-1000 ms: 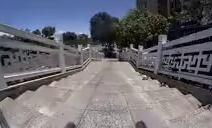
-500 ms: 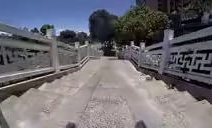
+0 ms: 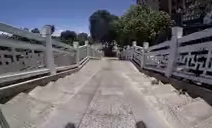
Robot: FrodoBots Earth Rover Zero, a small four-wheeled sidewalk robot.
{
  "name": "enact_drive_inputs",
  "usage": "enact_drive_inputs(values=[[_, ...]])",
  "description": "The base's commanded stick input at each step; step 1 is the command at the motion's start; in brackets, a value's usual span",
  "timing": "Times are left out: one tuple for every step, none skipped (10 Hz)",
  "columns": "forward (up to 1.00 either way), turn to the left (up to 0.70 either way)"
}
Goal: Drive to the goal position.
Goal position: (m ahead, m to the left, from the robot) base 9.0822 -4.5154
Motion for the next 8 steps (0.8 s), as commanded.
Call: enact_drive_inputs(values=[[0.7, 0.0], [0.7, 0.0], [0.7, 0.0], [0.7, 0.0], [0.7, 0.0], [0.7, 0.0], [0.7, 0.0], [0.7, 0.0]])
